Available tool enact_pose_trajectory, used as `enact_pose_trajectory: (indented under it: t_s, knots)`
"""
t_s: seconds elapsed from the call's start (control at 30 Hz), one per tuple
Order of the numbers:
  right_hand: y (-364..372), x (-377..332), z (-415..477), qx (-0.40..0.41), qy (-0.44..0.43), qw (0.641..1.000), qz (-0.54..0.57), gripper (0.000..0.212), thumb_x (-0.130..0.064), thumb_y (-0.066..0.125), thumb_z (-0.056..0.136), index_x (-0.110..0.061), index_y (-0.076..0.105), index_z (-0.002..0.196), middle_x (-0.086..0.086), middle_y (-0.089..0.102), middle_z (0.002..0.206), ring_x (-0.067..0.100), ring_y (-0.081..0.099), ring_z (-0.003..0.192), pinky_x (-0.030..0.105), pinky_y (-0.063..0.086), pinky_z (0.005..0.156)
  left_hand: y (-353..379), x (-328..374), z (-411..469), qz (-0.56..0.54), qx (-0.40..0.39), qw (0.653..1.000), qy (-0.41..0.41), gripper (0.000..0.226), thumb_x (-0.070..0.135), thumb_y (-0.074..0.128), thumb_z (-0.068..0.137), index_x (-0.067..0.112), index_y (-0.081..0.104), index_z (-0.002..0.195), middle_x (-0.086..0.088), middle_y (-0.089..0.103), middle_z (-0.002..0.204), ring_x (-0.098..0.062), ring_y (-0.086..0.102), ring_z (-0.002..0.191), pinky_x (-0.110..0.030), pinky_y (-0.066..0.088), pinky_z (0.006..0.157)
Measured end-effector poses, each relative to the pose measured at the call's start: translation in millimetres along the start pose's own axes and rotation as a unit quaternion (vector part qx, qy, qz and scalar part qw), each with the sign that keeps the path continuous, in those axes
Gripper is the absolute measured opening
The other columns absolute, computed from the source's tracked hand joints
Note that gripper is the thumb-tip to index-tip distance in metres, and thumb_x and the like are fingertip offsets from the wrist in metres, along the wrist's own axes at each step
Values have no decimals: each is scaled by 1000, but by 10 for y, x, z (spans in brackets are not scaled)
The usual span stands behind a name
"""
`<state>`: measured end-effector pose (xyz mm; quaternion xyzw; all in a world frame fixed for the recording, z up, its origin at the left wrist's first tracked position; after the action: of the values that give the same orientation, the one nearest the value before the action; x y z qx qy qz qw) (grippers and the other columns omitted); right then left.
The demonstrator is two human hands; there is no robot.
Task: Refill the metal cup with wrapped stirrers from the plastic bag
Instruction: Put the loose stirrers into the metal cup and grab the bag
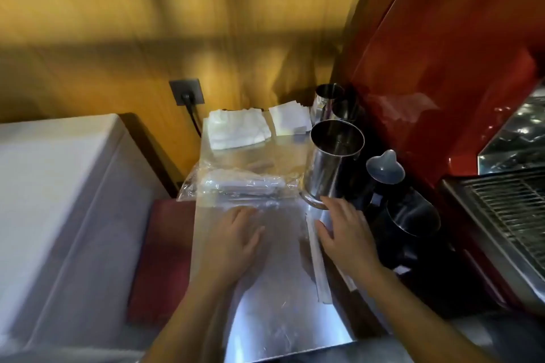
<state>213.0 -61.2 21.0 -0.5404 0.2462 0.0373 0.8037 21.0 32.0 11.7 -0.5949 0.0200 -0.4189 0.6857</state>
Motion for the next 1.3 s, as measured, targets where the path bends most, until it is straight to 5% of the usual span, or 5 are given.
enact_pose_trajectory:
  t_s: [0.27, 0.73, 0.9, 1.17, 1.3]
  knots:
    - [365, 215, -255, -118, 93, 986, -72, 29, -41, 47, 89, -16, 51, 103, 6, 59, 104, 26, 56, 95, 33, 41, 76, 443, -182, -322, 57, -90, 992, -62, 55, 44, 45, 86, 10, 53, 128, -19, 50, 136, -36, 46, 126, -48, 34, 106]
    - [644, 361, -192, -234, 213, 949, -8, 19, -29, 47, 76, -15, 47, 64, 0, 47, 57, 19, 52, 55, 25, 34, 46, 541, -179, -357, 112, -85, 988, -56, 54, 44, 35, 88, 14, 54, 128, -15, 56, 133, -32, 49, 126, -50, 35, 105]
    - [573, 311, -85, -268, 222, 937, 30, 20, -31, 49, 75, -11, 52, 76, 2, 51, 68, 27, 58, 71, 34, 45, 61, 549, -197, -361, 110, -90, 988, -57, 55, 46, 32, 89, 16, 51, 131, -13, 52, 137, -30, 45, 130, -48, 30, 108]
    - [-365, -253, 505, -114, 137, 967, 185, 10, -20, 52, 81, -16, 50, 72, 2, 53, 61, 13, 47, 53, 23, 37, 46, 593, -223, -358, 109, -111, 986, -63, 53, 46, 34, 88, 18, 54, 128, -12, 56, 134, -28, 49, 126, -40, 24, 111]
    - [-951, -419, 839, 94, 86, 971, 203, 8, -15, 51, 86, -11, 48, 80, -3, 49, 53, 4, 50, 45, 9, 34, 39, 603, -244, -364, 105, -118, 986, -61, 53, 47, 35, 87, 17, 58, 124, -13, 59, 130, -29, 53, 122, -38, 22, 105]
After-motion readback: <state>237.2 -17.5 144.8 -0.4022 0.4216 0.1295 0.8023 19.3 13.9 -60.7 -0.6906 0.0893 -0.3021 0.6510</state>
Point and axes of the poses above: each hand's wrist, its own z-axis towards the middle knuckle, its own y-axis out of the palm, x = y × z, the point moved 4 cm from there along z, towards the middle knuckle
